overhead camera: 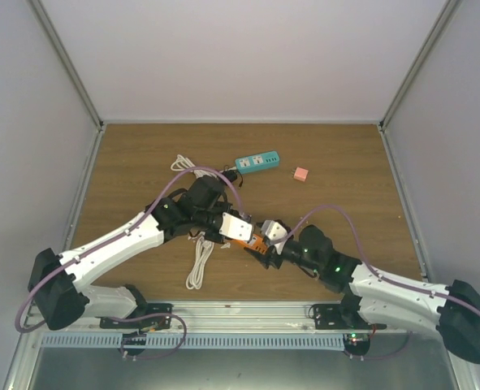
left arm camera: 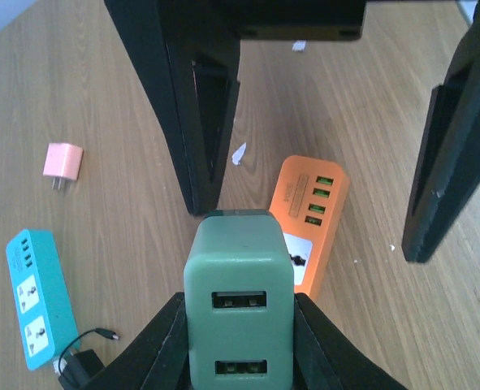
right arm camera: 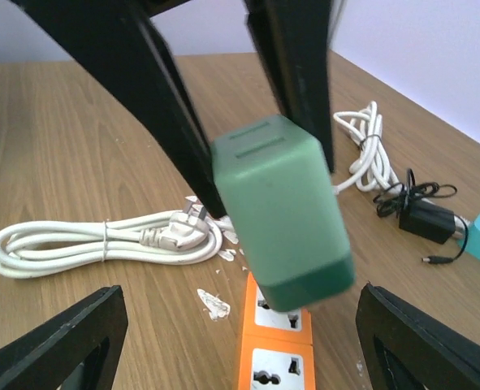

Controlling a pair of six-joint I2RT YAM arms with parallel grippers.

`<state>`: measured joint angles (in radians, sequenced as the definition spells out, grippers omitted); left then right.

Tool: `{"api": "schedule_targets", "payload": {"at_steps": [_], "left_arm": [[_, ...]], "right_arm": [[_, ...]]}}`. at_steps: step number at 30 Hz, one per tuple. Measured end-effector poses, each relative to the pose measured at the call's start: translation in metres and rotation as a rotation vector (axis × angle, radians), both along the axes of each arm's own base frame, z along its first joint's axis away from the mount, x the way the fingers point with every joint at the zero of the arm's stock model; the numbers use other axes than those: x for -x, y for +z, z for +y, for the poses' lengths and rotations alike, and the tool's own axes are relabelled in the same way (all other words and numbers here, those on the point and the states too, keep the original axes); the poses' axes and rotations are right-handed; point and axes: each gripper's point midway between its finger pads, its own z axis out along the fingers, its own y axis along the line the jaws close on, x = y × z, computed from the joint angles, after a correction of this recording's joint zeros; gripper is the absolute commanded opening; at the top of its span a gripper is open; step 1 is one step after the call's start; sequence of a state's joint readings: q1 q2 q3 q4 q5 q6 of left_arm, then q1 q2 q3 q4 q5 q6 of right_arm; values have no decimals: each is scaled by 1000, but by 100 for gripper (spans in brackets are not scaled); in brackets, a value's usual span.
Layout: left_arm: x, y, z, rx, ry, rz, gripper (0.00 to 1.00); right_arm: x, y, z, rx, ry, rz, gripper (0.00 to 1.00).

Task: Insert the plug

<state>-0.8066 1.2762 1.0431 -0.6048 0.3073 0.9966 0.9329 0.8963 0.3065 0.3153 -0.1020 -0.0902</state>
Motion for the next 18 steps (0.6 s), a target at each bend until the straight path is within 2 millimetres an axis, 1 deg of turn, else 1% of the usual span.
{"api": "schedule_targets", "payload": {"at_steps": [2, 4, 8, 11, 13, 15, 17, 18], "left_arm": [[3, 2, -2, 7, -14, -6, 0], [6, 4, -4, 11, -27, -10, 0], [10, 4, -7, 12, -41, -9, 0], [12, 4, -8, 14, -48, -8, 0], [14, 3, -8, 11, -51, -4, 0], [16, 1, -7, 2, -54, 6, 0], [18, -1, -5, -6, -57, 14, 0], [19, -2, -4, -10, -56, 27, 0]], "right_arm": [[3, 0, 4, 19, 20, -24, 71], [3, 6, 7, 24, 30, -51, 63], [-1, 17, 14, 30, 41, -92, 54], [-2, 14, 16, 48, 44, -97, 45], [-3, 11, 16, 62, 47, -101, 35], [-4, 8, 16, 71, 43, -100, 27], [-4, 6, 17, 85, 54, -104, 9], [-2, 5, 19, 95, 72, -115, 2]]}}
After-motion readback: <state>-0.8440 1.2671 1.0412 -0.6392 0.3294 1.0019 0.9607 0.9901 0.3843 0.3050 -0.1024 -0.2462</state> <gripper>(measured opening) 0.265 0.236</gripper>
